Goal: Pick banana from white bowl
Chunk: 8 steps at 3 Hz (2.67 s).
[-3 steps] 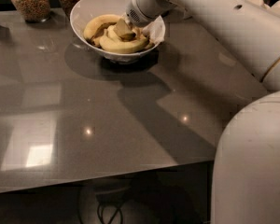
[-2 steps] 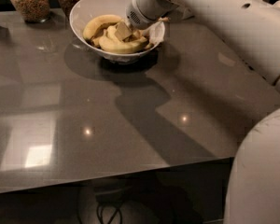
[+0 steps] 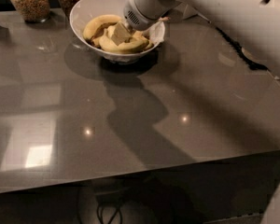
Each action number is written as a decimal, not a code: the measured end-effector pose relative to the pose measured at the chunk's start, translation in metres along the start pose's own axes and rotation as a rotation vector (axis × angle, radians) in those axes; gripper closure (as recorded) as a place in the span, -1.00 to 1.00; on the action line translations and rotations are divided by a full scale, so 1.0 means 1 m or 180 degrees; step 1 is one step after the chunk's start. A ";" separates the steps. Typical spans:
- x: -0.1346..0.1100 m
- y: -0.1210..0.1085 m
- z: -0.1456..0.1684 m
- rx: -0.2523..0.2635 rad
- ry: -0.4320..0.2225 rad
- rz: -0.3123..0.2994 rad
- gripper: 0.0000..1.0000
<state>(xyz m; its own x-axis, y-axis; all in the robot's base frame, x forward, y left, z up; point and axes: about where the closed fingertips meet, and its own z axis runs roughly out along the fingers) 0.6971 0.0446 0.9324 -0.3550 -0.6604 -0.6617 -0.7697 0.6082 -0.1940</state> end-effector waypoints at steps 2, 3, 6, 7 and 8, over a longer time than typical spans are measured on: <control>0.004 0.003 -0.017 0.0091 0.0019 -0.0002 -0.02; -0.003 -0.003 -0.025 0.0175 -0.0030 -0.0056 -0.02; -0.017 -0.031 -0.021 0.0289 -0.0151 -0.0279 -0.20; -0.014 -0.038 -0.013 0.0278 -0.0158 -0.0289 -0.20; -0.008 -0.041 0.003 0.0210 -0.0133 -0.0269 -0.16</control>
Offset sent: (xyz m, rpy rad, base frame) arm -0.0154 -0.0160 0.0144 -0.0216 -0.0315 -0.0363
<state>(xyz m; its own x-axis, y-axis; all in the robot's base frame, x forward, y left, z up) 0.7332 0.0262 0.9434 -0.2669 -0.6923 -0.6704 -0.7587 0.5799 -0.2968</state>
